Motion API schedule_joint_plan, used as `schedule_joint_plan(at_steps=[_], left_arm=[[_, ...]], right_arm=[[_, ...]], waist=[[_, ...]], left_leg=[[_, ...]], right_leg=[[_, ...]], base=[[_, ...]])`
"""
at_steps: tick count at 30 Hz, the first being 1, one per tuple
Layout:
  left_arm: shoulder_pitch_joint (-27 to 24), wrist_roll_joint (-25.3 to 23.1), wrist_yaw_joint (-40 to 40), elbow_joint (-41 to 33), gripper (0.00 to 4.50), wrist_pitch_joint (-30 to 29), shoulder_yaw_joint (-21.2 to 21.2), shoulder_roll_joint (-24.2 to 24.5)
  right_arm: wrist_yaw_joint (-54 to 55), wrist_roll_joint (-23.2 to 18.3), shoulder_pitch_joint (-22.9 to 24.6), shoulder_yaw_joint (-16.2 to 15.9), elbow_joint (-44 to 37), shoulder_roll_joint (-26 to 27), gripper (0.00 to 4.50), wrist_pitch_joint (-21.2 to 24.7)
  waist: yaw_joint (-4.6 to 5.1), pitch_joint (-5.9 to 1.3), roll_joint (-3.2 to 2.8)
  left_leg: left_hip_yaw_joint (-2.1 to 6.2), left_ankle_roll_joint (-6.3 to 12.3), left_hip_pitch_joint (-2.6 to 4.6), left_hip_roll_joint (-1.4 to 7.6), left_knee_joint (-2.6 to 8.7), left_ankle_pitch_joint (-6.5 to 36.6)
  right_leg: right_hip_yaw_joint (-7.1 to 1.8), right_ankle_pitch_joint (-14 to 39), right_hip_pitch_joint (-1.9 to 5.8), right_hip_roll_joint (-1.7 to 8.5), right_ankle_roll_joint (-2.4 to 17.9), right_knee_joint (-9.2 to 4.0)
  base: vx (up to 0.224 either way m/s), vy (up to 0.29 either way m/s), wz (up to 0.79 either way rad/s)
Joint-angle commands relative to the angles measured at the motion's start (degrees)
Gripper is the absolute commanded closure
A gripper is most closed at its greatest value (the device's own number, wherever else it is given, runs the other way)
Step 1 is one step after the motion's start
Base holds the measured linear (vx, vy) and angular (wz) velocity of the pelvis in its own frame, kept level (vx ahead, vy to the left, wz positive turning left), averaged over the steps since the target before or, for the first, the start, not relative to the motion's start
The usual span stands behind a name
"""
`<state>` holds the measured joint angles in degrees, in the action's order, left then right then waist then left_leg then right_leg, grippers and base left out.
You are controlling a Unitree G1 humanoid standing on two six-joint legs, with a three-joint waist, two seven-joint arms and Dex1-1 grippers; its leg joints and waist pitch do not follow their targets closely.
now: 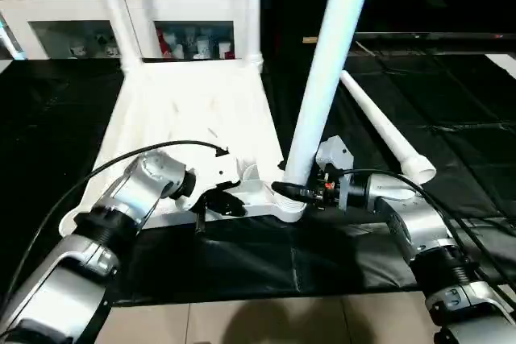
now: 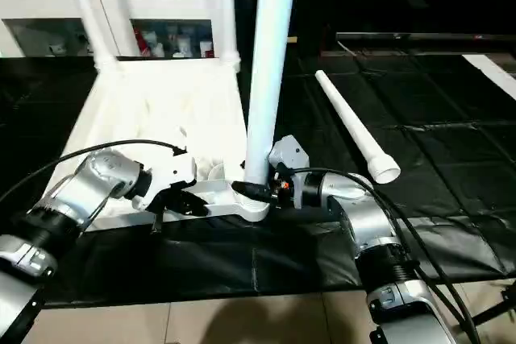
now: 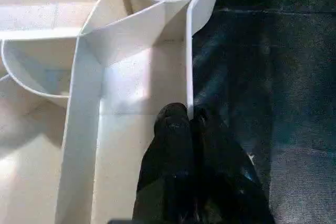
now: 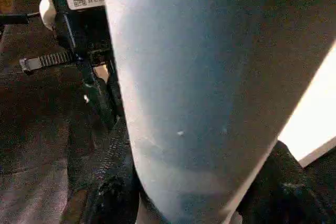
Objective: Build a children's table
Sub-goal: Rotate leg to tighten
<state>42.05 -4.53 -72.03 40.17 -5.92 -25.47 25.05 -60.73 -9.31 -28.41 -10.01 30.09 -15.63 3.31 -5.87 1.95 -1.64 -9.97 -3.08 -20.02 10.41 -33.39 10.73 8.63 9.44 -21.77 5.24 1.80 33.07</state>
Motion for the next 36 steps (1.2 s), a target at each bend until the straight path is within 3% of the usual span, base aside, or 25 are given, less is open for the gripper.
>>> schedule_joint_plan(at_steps=[1, 7, 10, 11, 13, 14, 15, 17, 18, 19, 20, 22, 24, 26, 29, 33, 35, 36], left_arm=[[2.79, -1.05, 2.03, 0.3, 4.5, 0.93, 0.3, -0.59], [2.43, -0.22, 5.62, 1.56, 4.5, -2.26, 2.79, -1.54], [0.75, 0.52, 9.08, 0.22, 4.5, -5.32, 4.93, -2.23], [0.37, 0.64, 9.99, -0.14, 4.5, -6.06, 5.4, -2.42], [-0.47, 0.92, 12.26, -1.43, 4.5, -8.1, 6.45, -2.94], [-1.71, 1.33, 15.37, -3.91, 4.5, -11.31, 7.93, -4.0], [-2.76, 1.84, 18.2, -6.29, 4.5, -14.67, 9.49, -5.25], [-4.15, 2.34, 22.65, -10.2, 4.5, -19.75, 11.51, -7.83], [-4.42, 2.38, 23.92, -11.28, 4.5, -20.99, 11.89, -8.65], [-4.47, 2.42, 24.29, -11.58, 4.5, -21.34, 12.01, -8.96], [-5.08, 2.71, 27.45, -14.76, 4.5, -24.86, 12.86, -12.06], [-6.28, 1.79, 28.98, -19.36, 4.5, -28.53, 11.13, -15.57], [-6.63, 0.63, 28.43, -19.96, 4.5, -28.43, 9.41, -15.72], [-6.51, -0.31, 28.95, -18.87, 4.5, -27.85, 9.11, -15.25], [-6.31, -1.39, 30.23, -17.72, 4.5, -27.75, 9.34, -14.29], [-5.97, -2.25, 32.27, -16.63, 4.5, -28.63, 10.05, -12.79], [-6.11, -2.29, 32.7, -16.64, 4.5, -28.93, 10.31, -12.74], [-6.08, -2.19, 32.89, -16.07, 4.5, -28.25, 10.48, -12.64]], right_arm=[[-3.74, 2.49, 3.75, -6.56, 3.64, 1.5, 2.57, 2.46], [2.83, 3.96, 1.96, -4.13, 7.17, 3.4, 2.57, 1.01], [10.99, 4.85, -0.89, -1.4, 11.93, 5.62, 2.57, 0.01], [12.47, 4.83, -1.58, -0.78, 12.97, 6.14, 2.57, -0.01], [15.3, 4.61, -2.72, 0.33, 14.47, 7.15, 2.57, 0.34], [18.92, 4.29, -4.27, 1.61, 16.46, 8.56, 2.57, 0.85], [22.47, 4.05, -5.74, 2.73, 18.46, 9.85, 2.57, 1.29], [28.87, 3.27, -8.5, 4.99, 22.34, 12.01, 2.57, 2.34], [30.73, 2.94, -9.35, 5.69, 23.63, 12.57, 2.57, 2.58], [31.2, 2.82, -9.56, 5.88, 23.95, 12.71, 2.57, 2.72], [35.41, 1.98, -11.47, 7.45, 27.08, 14.05, 2.57, 3.71], [40.2, 1.56, -13.72, 8.96, 30.97, 15.77, 2.57, 4.34], [40.91, 1.68, -14.28, 9.21, 31.72, 16.3, 2.57, 4.46], [40.15, 2.36, -14.5, 8.73, 31.79, 16.61, 2.57, 4.07], [39.0, 3.05, -14.82, 8.35, 32.21, 17.0, 2.57, 3.42], [36.79, 3.46, -15.15, 8.32, 33.11, 17.5, 2.57, 1.95], [36.59, 3.24, -15.45, 8.76, 33.78, 17.68, 1.87, 1.27], [37.0, 3.42, -15.6, 9.17, 34.06, 17.67, 1.87, 0.83]], waist=[[0.0, -2.92, -0.62], [0.28, -2.67, -0.63], [0.95, -2.19, -0.63], [1.77, -1.7, -0.74], [2.22, -1.72, -0.8], [2.88, -1.44, -0.74], [3.23, -1.54, -0.99], [5.03, -1.14, -1.48], [5.63, -1.37, -1.82], [5.94, -1.34, -1.86], [6.12, -1.59, -1.99], [5.97, -1.47, -1.4], [6.19, -1.62, -1.12], [6.2, -1.77, -1.12], [6.05, -1.89, -1.22], [5.9, -1.87, -1.39], [5.89, -1.7, -1.31], [5.91, -1.62, -1.51]], left_leg=[[1.5, 0.49, 0.47, 3.68, 4.4, 18.36], [1.66, -0.19, 0.63, 3.67, 4.6, 20.91], [1.94, -0.93, 1.11, 3.38, 4.56, 24.64], [2.26, -1.52, 1.53, 3.2, 4.45, 27.55], [2.47, -1.87, 1.79, 3.18, 4.27, 29.08], [2.65, -1.73, 1.87, 2.92, 4.16, 30.58], [2.82, -2.18, 2.06, 3.19, 4.09, 31.61], [3.47, -2.52, 2.04, 3.53, 4.47, 35.71], [3.95, -2.38, 1.35, 3.81, 4.92, 37.12], [4.19, -2.22, 0.63, 3.89, 5.25, 37.25], [4.23, -2.26, 0.7, 3.89, 5.43, 37.12], [3.6, -1.56, 1.28, 2.97, 4.52, 33.29], [3.5, -0.16, 0.22, 2.74, 4.41, 28.99], [3.33, 0.44, 0.04, 2.88, 4.49, 27.37], [3.21, 0.74, -0.15, 3.09, 4.61, 25.57], [3.07, 0.77, -0.1, 3.11, 4.57, 24.85], [3.01, 0.64, -0.01, 3.0, 4.45, 25.71], [3.06, 0.57, 0.14, 2.92, 4.37, 26.39]], right_leg=[[-4.31, 19.17, 2.45, 4.99, 9.13, -4.32], [-4.26, 23.08, 2.24, 5.12, 8.41, -4.75], [-3.89, 30.88, 1.87, 5.35, 6.22, -5.67], [-3.13, 36.25, 1.49, 5.26, 4.27, -6.45], [-2.73, 38.28, 1.48, 5.46, 2.99, -6.83], [-2.06, 40.07, 1.31, 5.13, 1.58, -7.5], [-2.0, 39.96, 1.32, 5.43, 1.74, -7.24], [-0.54, 39.07, 1.92, 4.98, 0.94, -7.58], [-0.38, 36.27, 2.86, 4.98, 0.93, -6.98], [-0.66, 34.8, 3.27, 4.99, 0.9, -6.55], [-1.48, 31.87, 3.08, 5.3, 2.25, -6.27], [-1.78, 32.93, 1.96, 5.75, 4.01, -7.15], [-1.92, 33.15, 2.42, 5.81, 3.82, -7.24], [-2.35, 30.63, 2.17, 5.55, 4.64, -6.89], [-2.68, 27.22, 2.38, 5.53, 6.43, -6.34], [-2.85, 26.43, 2.36, 5.53, 7.27, -6.05], [-2.85, 28.38, 2.18, 5.54, 7.05, -6.25], [-2.74, 30.0, 2.07, 5.57, 6.55, -6.37]], base=[[0.0, 0.0, 0.0], [0.0, 0.0, 0.0], [0.0, 0.0, 0.0], [0.0, 0.0, 0.0], [0.0, 0.0, 0.0], [0.0, 0.0, 0.0], [0.0, 0.0, 0.0], [0.0, 0.0, 0.0], [0.0, 0.0, 0.0], [0.0, 0.0, 0.0], [0.0, 0.0, 0.0], [0.0, 0.0, 0.0], [0.0, 0.0, 0.0], [0.0, 0.0, 0.0], [0.0, 0.0, 0.0], [0.0, 0.0, 0.0], [0.0, 0.0, 0.0], [0.0, 0.0, 0.0]])
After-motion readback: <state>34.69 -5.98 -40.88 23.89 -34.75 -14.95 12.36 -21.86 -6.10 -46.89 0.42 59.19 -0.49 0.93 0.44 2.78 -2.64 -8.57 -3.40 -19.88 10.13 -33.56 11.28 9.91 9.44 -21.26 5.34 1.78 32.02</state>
